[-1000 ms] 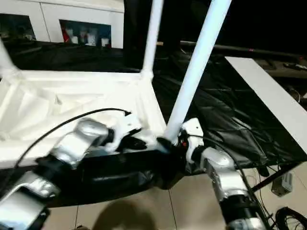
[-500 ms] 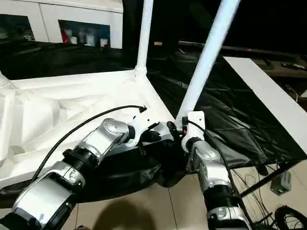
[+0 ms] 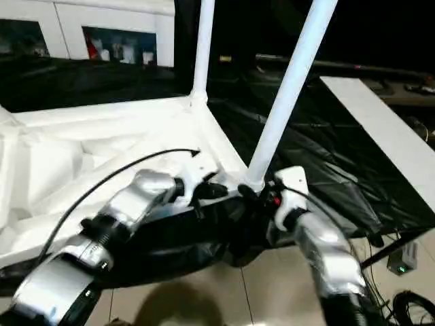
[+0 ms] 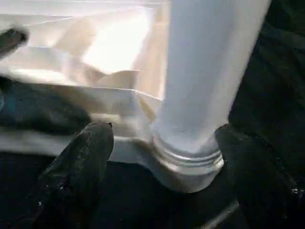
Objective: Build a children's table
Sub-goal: Rotate leg to tighten
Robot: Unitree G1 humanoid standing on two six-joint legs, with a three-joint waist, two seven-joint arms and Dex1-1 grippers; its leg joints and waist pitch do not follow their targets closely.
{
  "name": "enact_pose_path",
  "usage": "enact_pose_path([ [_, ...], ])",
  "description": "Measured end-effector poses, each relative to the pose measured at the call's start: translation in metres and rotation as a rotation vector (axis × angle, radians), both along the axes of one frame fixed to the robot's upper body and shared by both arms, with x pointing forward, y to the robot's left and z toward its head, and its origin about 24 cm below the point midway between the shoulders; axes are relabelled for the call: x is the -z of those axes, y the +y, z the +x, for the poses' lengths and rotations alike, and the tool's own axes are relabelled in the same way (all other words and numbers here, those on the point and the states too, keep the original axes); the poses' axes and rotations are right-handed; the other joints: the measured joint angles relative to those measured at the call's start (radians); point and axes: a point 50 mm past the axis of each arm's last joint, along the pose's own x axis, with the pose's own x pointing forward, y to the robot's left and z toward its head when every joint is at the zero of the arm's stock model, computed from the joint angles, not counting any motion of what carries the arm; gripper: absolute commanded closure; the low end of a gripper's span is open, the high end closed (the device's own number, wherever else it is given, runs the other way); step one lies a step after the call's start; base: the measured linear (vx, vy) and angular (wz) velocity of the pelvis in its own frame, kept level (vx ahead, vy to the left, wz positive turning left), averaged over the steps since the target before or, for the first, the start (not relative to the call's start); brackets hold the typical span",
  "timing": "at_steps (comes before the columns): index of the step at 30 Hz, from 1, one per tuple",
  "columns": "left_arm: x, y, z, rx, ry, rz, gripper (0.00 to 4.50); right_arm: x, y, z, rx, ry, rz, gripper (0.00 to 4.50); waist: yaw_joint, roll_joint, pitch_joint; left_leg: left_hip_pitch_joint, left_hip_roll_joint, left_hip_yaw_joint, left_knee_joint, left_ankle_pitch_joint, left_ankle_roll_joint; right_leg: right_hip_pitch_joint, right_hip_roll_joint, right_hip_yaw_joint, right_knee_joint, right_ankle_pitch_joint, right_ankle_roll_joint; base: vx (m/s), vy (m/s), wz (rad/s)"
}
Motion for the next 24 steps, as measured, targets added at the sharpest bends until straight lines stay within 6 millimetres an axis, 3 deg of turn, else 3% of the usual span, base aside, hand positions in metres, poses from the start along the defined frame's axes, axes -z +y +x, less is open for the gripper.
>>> enact_pose_path([
  [3,-0.027,0.005,-0.003,0.055,-0.026,-0.052,4.00,-0.007,-0.003,-0.006,-0.052,-0.006,0.010,0.65,0.004,0.001,-0.001,0.000,0.001,0.002,-0.001,-0.001,0.002,-0.001,0.002,0.001,0.000,-0.004,-0.002,0.062,-0.005,-0.02],
  [4,-0.033,0.011,-0.006,0.066,-0.028,-0.049,3.64,-0.010,-0.003,-0.008,-0.071,-0.008,0.021,0.65,0.003,0.002,-0.001,0.001,0.001,0.003,-0.001,-0.002,0.004,-0.002,0.002,0.001,0.000,-0.006,-0.003,0.000,0.000,0.00],
  [7,-0.035,0.035,-0.026,0.122,0.020,-0.009,3.60,-0.017,0.002,-0.014,-0.145,-0.013,0.070,0.65,-0.011,0.002,-0.001,0.005,0.002,0.008,-0.005,-0.003,0.007,-0.001,0.002,0.003,0.001,-0.009,-0.004,0.000,0.000,0.00],
  [10,-0.036,0.056,-0.038,0.136,0.062,0.056,3.11,-0.017,0.009,-0.017,-0.196,0.004,0.093,0.65,-0.010,0.002,0.000,0.006,0.003,0.010,-0.004,-0.004,0.005,-0.001,0.002,0.003,0.003,-0.010,-0.003,0.000,0.000,0.00],
  [13,-0.038,0.077,-0.051,0.141,0.089,0.163,3.09,-0.017,0.032,-0.014,-0.255,0.004,0.134,0.65,-0.014,0.002,0.000,0.010,0.002,0.010,-0.004,-0.003,0.003,0.001,0.002,0.004,0.005,-0.011,-0.001,0.000,0.000,0.00],
  [15,-0.035,0.084,-0.054,0.120,0.106,0.201,2.76,-0.018,0.043,-0.006,-0.256,-0.003,0.155,0.65,-0.013,0.001,0.000,0.010,0.002,0.009,-0.003,-0.003,0.002,0.001,0.001,0.005,0.006,-0.012,0.003,0.000,0.000,0.00],
  [18,-0.026,0.090,-0.058,0.088,0.133,0.245,2.70,-0.021,0.054,0.009,-0.210,-0.037,0.172,0.65,-0.011,-0.001,0.000,0.010,0.002,0.009,-0.003,-0.002,0.001,0.002,0.001,0.005,0.006,-0.012,0.004,0.000,0.000,0.00],
  [21,-0.023,0.100,-0.061,0.055,0.152,0.308,2.31,-0.021,0.062,0.022,-0.160,-0.049,0.180,0.65,-0.011,-0.005,0.000,0.010,0.002,0.008,-0.001,0.000,-0.002,0.001,0.001,0.005,0.011,-0.012,0.004,0.000,0.000,0.00],
  [24,-0.023,0.105,-0.064,0.029,0.156,0.352,2.27,-0.016,0.071,0.034,-0.116,-0.027,0.188,0.65,-0.012,-0.009,0.000,0.011,0.002,0.006,0.000,0.001,-0.003,0.001,0.001,0.004,0.015,-0.012,0.004,0.000,0.000,0.00],
])
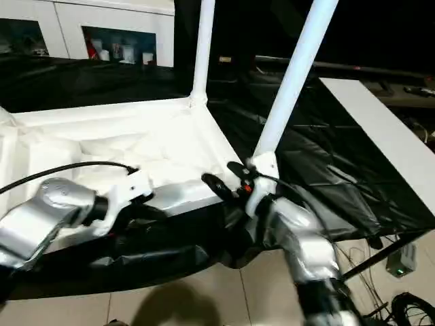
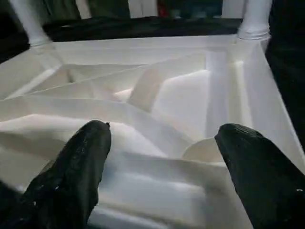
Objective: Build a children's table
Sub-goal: Rotate leg to tighten
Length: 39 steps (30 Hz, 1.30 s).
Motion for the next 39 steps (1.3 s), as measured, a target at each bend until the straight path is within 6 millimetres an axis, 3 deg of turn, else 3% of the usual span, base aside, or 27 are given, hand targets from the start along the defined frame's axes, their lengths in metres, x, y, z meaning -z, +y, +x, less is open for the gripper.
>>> enact_pose_path([
  [10,0.000,-0.001,0.004,-0.032,-0.084,0.042,1.47,-0.004,0.002,0.044,0.300,0.032,0.052,0.65,0.005,-0.011,0.001,-0.002,0.000,0.001,0.002,0.001,-0.002,-0.001,0.000,0.000,0.005,0.000,-0.001,0.000,0.000,0.00],
  [15,0.000,0.001,0.005,-0.046,-0.103,0.055,1.01,-0.001,-0.029,0.055,0.538,0.063,0.081,0.65,0.034,-0.012,0.001,-0.005,0.000,0.003,0.005,0.002,-0.002,0.003,0.000,0.003,0.007,0.000,0.000,0.000,0.000,0.00],
  [26,0.012,0.009,0.018,-0.139,-0.175,0.099,0.15,0.001,-0.096,0.057,0.746,0.059,0.017,0.65,0.037,-0.013,0.002,-0.019,0.000,0.003,0.021,0.002,-0.001,0.000,-0.001,0.007,0.019,-0.005,0.008,0.000,0.000,0.00],
  [29,0.011,0.007,0.018,-0.131,-0.186,0.067,0.07,-0.005,-0.103,0.058,0.702,0.021,0.010,0.65,0.028,-0.014,0.001,-0.019,0.000,0.003,0.022,0.002,-0.001,0.000,-0.001,0.007,0.019,-0.005,0.008,0.000,0.000,0.00],
  [33,0.008,0.014,-0.001,-0.087,-0.123,-0.094,0.07,-0.009,-0.081,0.056,0.464,-0.061,-0.057,0.65,-0.004,-0.017,-0.001,-0.018,0.001,0.001,0.021,0.002,-0.001,-0.001,0.002,0.005,0.019,-0.004,0.005,0.000,0.000,0.00],
  [35,0.008,0.021,-0.007,-0.090,-0.093,-0.129,0.07,-0.002,-0.075,0.050,0.404,-0.054,-0.075,0.65,-0.004,-0.018,-0.001,-0.020,0.001,-0.002,0.021,0.002,-0.001,-0.003,0.003,0.002,0.019,-0.004,0.002,0.000,0.000,0.00],
  [38,-0.001,0.057,-0.014,-0.200,-0.101,-0.156,0.07,0.012,-0.061,0.035,0.294,-0.060,-0.123,0.65,-0.004,-0.018,-0.001,-0.020,0.002,-0.003,0.019,0.002,-0.001,-0.004,0.005,0.002,0.019,-0.006,0.000,0.000,0.000,0.00],
  [39,-0.005,0.077,-0.018,-0.268,-0.111,-0.150,0.07,0.021,-0.059,0.026,0.284,-0.048,-0.128,0.65,-0.003,-0.018,-0.001,-0.019,0.002,-0.003,0.019,0.002,-0.001,-0.003,0.005,0.002,0.019,-0.007,0.000,0.000,0.000,0.00],
])
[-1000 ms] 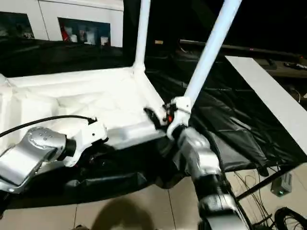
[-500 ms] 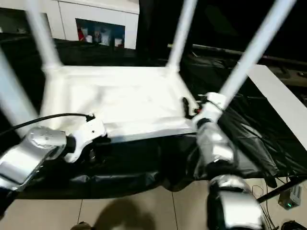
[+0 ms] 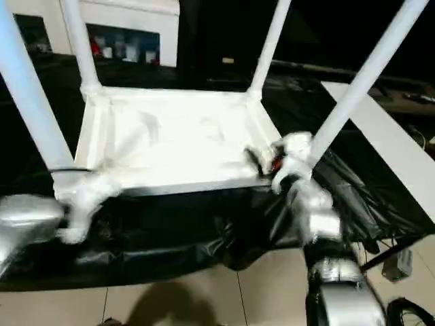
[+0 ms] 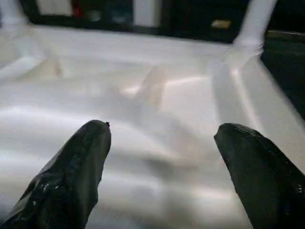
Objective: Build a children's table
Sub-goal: Rotate leg to tighten
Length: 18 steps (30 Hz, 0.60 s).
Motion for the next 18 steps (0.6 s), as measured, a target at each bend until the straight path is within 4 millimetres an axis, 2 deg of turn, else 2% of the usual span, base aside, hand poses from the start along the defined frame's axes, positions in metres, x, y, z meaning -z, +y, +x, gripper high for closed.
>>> enact_pose_path([
  [3,-0.006,0.029,-0.007,-0.087,-0.008,0.022,0.07,0.019,-0.001,-0.015,0.021,0.059,0.010,0.65,0.004,0.000,0.000,0.000,0.000,0.000,0.000,0.000,0.000,0.000,-0.002,0.001,-0.001,0.000,0.000,0.000,0.000,0.00],
  [7,-0.003,0.051,-0.018,-0.147,-0.001,0.015,0.07,0.022,-0.002,-0.020,0.072,0.063,-0.005,0.65,0.002,-0.002,-0.001,0.002,0.000,-0.002,0.000,0.000,0.000,0.001,-0.002,0.002,-0.001,-0.003,0.005,0.000,0.000,0.00],
  [12,-0.009,0.088,-0.026,-0.285,-0.040,0.014,0.07,0.039,-0.015,-0.033,0.189,0.134,-0.022,0.65,0.003,-0.006,-0.002,0.003,-0.001,-0.006,-0.001,0.000,0.000,0.002,-0.002,0.000,-0.001,-0.003,0.005,0.000,0.000,0.00],
  [18,-0.020,0.102,-0.016,-0.353,-0.155,-0.025,0.07,0.039,-0.017,-0.032,0.232,0.147,-0.044,0.65,0.002,-0.008,-0.004,0.004,-0.001,-0.007,0.000,0.000,0.000,0.002,-0.002,0.000,-0.001,-0.003,0.005,0.000,0.000,0.00],
])
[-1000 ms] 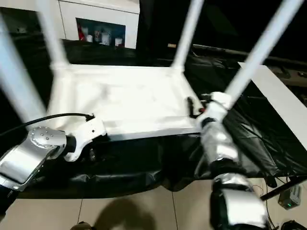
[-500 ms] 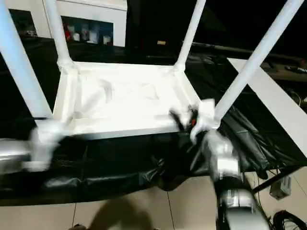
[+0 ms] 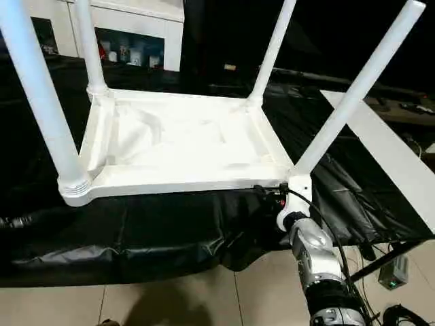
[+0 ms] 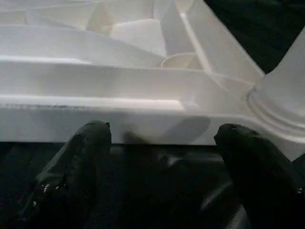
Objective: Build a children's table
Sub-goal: Rotate leg to tighten, then rotate table base
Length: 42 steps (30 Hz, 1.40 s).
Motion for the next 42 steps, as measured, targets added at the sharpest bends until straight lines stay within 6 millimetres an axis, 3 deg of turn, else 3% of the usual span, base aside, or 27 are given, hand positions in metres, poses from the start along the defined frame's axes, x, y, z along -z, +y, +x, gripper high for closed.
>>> enact_pose_path([
  [4,-0.007,-0.006,0.016,-0.044,-0.163,-0.065,0.07,0.001,0.007,0.000,-0.020,0.006,0.003,0.65,0.001,-0.002,-0.001,0.001,0.000,-0.001,0.000,0.000,0.000,0.002,0.000,0.000,0.000,0.000,0.000,0.000,0.000,0.00],
  [9,0.000,-0.032,0.028,-0.028,-0.242,-0.231,0.07,0.006,0.019,0.001,-0.077,0.037,0.004,0.65,-0.001,-0.003,-0.002,0.001,0.000,-0.001,0.002,0.000,0.000,0.001,-0.001,-0.001,0.000,0.001,-0.001,0.000,0.000,0.00],
  [16,0.004,-0.075,0.034,0.093,-0.224,-0.395,0.07,0.006,0.030,0.010,-0.147,0.064,-0.022,0.65,0.005,-0.003,-0.002,0.000,0.000,0.002,0.002,0.000,0.000,0.001,-0.001,-0.001,0.001,0.002,-0.002,0.000,0.000,0.00],
  [22,-0.003,-0.118,0.029,0.328,-0.100,-0.504,0.07,0.008,0.041,0.016,-0.196,0.091,-0.020,0.65,-0.001,-0.006,-0.004,-0.001,0.000,0.003,0.002,0.000,0.000,0.001,-0.001,-0.001,0.001,0.005,-0.007,0.000,0.000,0.00],
  [28,-0.005,-0.154,0.027,0.510,0.000,-0.532,0.07,0.003,0.048,0.022,-0.225,0.080,-0.024,0.65,-0.006,-0.002,-0.002,0.000,0.000,0.003,0.001,0.000,0.000,0.000,0.001,-0.002,0.002,0.006,-0.007,0.000,0.000,0.00],
  [42,-0.021,-0.233,0.032,0.793,0.001,-0.588,0.07,-0.005,0.077,0.023,-0.414,0.033,0.033,0.65,-0.029,-0.002,-0.002,0.000,0.000,0.002,0.002,0.000,-0.001,-0.002,0.001,-0.002,0.001,0.008,-0.006,0.000,0.000,0.00],
])
